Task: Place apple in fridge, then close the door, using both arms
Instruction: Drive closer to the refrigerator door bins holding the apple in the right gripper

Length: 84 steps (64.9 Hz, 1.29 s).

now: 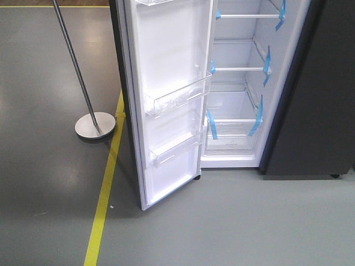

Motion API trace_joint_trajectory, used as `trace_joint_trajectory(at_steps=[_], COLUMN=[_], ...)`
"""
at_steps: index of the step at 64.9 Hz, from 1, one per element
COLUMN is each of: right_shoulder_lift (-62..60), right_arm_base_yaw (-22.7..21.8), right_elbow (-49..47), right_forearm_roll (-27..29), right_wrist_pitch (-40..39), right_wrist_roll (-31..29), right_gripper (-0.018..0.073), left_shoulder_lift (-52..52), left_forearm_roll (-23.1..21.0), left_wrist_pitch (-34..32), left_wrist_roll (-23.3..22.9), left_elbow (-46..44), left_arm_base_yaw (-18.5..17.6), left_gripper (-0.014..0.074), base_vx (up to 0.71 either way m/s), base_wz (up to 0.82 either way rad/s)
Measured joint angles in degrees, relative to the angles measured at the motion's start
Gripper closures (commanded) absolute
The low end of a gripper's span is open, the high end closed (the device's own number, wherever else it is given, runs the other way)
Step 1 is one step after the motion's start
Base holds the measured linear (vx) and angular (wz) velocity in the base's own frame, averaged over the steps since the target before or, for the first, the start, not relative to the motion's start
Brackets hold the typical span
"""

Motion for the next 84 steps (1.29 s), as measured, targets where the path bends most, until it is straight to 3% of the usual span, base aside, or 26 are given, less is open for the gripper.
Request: trace_joint_trajectory(at_steps=[84], right_shoulder_lift=[0.00], right_arm_base_yaw=[0.00], right_elbow=[0.00], right_forearm_roll=[0.00], right_wrist_pitch=[0.00], right_wrist_roll=[0.00], right_gripper=[0.0424], left_shoulder_lift=[0.00], left_forearm_roll=[0.00], left_wrist_pitch=[0.00], left_wrist_roll=[0.00], left_elbow=[0.00], left_arm_base_yaw=[0.00], left_gripper=[0.0602], base_vx=[0.07], base_wz=[-0.04])
